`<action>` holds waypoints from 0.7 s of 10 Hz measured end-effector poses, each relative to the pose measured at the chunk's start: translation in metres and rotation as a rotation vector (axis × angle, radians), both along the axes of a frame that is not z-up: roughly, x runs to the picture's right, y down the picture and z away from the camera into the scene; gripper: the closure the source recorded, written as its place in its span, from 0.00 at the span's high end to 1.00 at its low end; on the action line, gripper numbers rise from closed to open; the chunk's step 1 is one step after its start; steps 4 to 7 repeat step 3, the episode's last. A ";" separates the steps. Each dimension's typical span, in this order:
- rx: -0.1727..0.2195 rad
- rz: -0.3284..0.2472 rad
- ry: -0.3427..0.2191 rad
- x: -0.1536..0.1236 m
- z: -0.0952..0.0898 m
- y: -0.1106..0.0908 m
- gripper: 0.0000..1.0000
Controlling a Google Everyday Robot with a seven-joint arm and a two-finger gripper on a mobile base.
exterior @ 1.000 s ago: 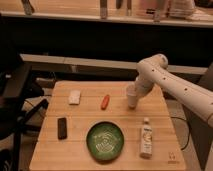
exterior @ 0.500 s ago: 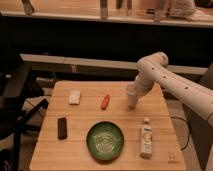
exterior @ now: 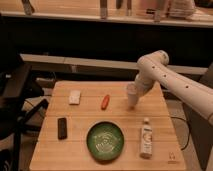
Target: Pick up the ceramic cup
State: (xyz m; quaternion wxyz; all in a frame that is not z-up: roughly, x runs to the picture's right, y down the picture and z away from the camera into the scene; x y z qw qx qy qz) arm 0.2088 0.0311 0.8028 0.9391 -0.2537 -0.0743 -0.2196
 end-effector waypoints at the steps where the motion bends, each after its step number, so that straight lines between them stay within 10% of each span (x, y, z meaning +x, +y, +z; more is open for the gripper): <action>1: 0.001 -0.001 0.000 0.000 -0.001 -0.001 0.03; 7: 0.001 -0.006 0.000 0.001 -0.003 -0.002 0.03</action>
